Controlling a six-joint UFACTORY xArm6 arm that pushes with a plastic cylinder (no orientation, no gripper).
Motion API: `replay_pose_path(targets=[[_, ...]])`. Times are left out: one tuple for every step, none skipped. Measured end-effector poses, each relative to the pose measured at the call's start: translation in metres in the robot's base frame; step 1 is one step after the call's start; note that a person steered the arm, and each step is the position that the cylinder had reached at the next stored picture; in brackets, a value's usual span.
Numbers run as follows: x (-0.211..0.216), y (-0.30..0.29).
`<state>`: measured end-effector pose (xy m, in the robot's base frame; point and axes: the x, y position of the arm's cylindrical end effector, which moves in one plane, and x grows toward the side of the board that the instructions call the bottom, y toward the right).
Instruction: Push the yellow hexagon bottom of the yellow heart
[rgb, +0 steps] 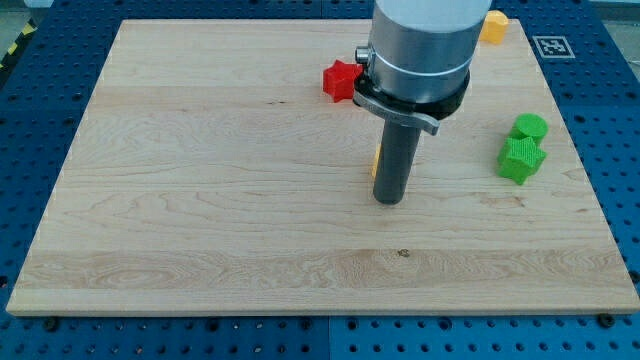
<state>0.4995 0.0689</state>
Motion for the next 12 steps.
replay_pose_path(targets=[[-0.006, 0.003], [-0.018, 0.007], [-0.026, -0.006], [-0.035, -0.013], [-0.048, -0.012], [-0.065, -0.002], [-0.076, 0.023], [-0.097, 0.044], [-0.115, 0.047], [-0.134, 0.047], [-0.154, 0.047], [-0.174, 0.047]])
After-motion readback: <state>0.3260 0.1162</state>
